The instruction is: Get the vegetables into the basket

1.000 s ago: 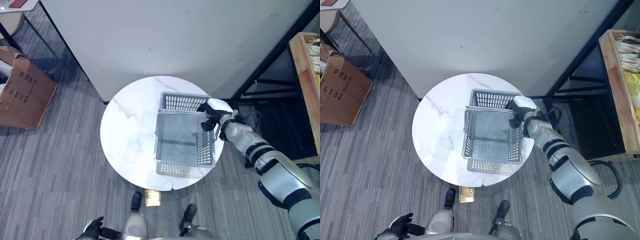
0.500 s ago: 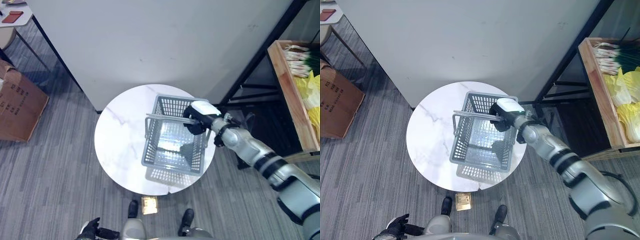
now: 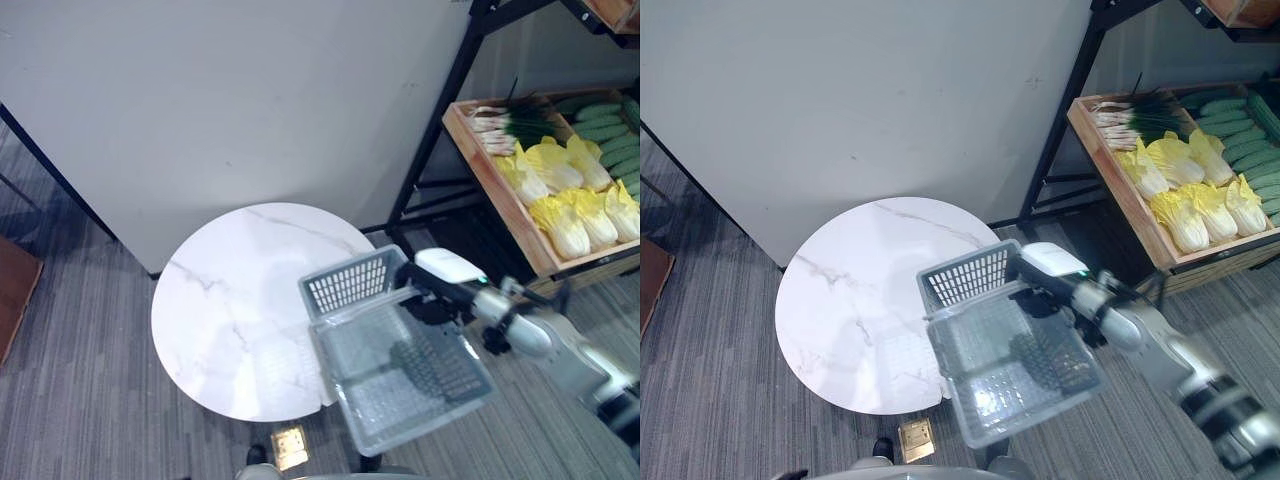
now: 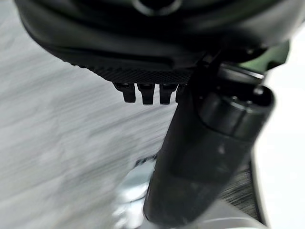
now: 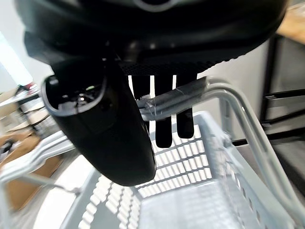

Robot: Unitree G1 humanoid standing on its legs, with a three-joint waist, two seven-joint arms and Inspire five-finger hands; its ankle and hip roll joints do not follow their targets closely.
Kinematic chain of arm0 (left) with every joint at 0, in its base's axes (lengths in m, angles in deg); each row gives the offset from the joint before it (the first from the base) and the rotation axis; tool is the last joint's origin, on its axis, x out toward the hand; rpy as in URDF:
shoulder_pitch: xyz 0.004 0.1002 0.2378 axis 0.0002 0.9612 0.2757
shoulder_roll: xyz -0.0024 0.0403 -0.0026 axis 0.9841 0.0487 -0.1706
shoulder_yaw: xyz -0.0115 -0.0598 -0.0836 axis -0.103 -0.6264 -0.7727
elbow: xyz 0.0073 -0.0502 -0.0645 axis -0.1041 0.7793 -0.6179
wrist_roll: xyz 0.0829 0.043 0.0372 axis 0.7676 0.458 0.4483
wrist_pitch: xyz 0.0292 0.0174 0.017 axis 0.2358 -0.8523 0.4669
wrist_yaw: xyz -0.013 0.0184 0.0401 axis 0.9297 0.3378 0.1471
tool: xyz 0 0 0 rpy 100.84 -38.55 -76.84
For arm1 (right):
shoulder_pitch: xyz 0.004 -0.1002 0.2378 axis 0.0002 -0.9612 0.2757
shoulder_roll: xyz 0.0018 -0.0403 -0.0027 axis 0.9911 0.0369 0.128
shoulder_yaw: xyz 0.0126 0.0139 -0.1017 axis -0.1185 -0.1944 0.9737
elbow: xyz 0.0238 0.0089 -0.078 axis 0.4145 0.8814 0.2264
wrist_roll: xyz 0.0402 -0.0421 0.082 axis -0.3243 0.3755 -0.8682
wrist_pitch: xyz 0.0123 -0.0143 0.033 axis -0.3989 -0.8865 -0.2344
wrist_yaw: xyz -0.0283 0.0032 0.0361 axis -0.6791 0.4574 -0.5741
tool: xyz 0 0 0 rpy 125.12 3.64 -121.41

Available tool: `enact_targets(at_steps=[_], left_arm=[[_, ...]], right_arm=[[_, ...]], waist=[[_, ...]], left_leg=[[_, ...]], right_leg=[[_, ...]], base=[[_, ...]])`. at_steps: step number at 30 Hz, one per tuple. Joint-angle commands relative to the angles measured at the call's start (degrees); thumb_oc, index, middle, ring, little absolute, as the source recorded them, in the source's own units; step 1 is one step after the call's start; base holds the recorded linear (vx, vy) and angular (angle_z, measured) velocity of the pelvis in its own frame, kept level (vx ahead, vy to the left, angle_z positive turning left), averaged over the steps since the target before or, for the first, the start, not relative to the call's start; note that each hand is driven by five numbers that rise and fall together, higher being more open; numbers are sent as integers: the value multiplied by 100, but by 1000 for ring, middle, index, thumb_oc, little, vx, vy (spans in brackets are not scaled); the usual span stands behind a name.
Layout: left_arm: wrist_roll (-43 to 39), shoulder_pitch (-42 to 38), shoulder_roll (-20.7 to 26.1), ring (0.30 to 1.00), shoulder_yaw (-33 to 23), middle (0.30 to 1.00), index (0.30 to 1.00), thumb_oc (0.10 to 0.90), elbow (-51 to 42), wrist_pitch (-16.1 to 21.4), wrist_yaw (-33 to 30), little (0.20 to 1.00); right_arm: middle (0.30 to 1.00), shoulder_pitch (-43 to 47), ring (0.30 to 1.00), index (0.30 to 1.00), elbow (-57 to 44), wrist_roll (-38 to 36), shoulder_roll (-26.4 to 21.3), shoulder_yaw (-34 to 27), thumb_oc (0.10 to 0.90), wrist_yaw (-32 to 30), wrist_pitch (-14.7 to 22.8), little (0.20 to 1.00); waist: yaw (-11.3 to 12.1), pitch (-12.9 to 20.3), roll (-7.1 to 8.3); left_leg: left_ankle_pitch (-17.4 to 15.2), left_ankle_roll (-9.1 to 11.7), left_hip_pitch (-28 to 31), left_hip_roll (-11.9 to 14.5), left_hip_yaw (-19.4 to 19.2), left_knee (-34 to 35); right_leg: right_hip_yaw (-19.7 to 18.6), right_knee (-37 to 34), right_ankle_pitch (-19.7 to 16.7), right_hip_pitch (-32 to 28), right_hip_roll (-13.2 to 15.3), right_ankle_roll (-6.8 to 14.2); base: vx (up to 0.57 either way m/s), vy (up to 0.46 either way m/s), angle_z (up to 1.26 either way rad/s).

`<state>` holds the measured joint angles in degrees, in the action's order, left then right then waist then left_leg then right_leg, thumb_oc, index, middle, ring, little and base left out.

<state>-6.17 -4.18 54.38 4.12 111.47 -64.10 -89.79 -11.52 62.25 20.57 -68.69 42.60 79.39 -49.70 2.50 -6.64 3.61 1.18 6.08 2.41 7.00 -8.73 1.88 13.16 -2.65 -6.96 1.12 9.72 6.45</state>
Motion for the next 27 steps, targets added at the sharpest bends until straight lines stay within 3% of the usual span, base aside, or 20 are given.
enact_targets(at_steps=[1,4,7,8,9,10,13,17,19,22,27], left_arm=[[319,-336,225,1000,103,1000,1000,900,421,264,-429,1000],[462,-399,330,1000,219,1000,1000,900,226,356,-689,1000],[548,-463,478,1000,290,1000,1000,900,180,366,-773,1000],[548,-468,478,1000,290,1000,1000,900,180,365,-774,1000],[536,-456,505,1000,262,1000,1000,900,182,354,-767,1000],[517,-414,556,1000,198,1000,1000,900,253,324,-757,1000],[516,-249,577,1000,137,1000,1000,900,284,352,-790,1000],[543,-154,458,1000,126,1000,1000,900,364,379,-715,1000],[565,-175,396,1000,128,1000,1000,900,452,367,-686,1000],[647,-207,302,1000,180,1000,1000,900,444,367,-688,1000],[630,-266,135,1000,280,1000,1000,900,376,399,-709,1000]], right_arm=[[300,464,300,300,-530,94,-113,-787,400,-823,284,300],[300,121,300,300,-476,221,103,-1002,400,-1147,245,300],[300,262,300,300,-351,247,153,-919,400,-1331,232,300],[300,266,300,300,-347,248,154,-919,400,-1334,235,300],[300,360,300,300,-350,248,173,-863,400,-1359,245,300],[300,504,300,300,-322,321,171,-747,400,-1368,249,300],[300,968,300,300,-362,315,184,-394,400,-1347,305,300],[300,1256,300,300,-394,174,294,-111,400,-1253,326,300],[300,1329,300,300,-496,81,270,-61,400,-1250,365,300],[300,1299,300,300,-561,8,189,-104,400,-1234,409,300],[300,781,300,300,-558,-120,0,-543,400,-1256,434,300]], waist=[[-65,-3,295],[-142,-66,301],[-11,-163,157],[-16,-162,166],[22,-183,126],[102,-134,73],[336,-32,59],[423,116,161],[356,159,125],[237,132,58],[-18,-63,-236]], left_leg=[[-406,-212,-313,-195,30,-582],[-324,-258,-410,-339,-146,-469],[-195,-340,-547,-220,-484,-436],[-179,-346,-559,-234,-482,-433],[-147,-359,-558,-199,-598,-372],[-157,-367,-535,-118,-801,-298],[-12,-422,-557,-62,-1439,-206],[204,-310,-668,31,-1923,-153],[363,-157,-679,278,-2246,-236],[575,38,-691,596,-2421,-368],[1121,421,-638,1113,-2481,-328]], right_leg=[[-56,273,-702,-14,1054,855],[-53,109,-1429,329,1234,855],[627,526,-891,289,1352,855],[626,538,-892,305,1368,855],[778,749,-673,225,1345,832],[1018,1217,-320,50,1338,803],[1619,1714,-68,-318,1443,769],[1866,995,-77,-727,1206,801],[2055,633,66,-776,1075,773],[1957,398,371,-810,804,630],[1704,218,683,-839,292,377]], base=[[-125,159,5],[-207,113,-7],[-277,113,-51],[-191,113,-115],[-163,133,-125],[-214,151,-87],[-231,43,-161],[-140,-158,-129],[-93,-254,-95],[-50,-247,-46],[-58,-259,-35]])
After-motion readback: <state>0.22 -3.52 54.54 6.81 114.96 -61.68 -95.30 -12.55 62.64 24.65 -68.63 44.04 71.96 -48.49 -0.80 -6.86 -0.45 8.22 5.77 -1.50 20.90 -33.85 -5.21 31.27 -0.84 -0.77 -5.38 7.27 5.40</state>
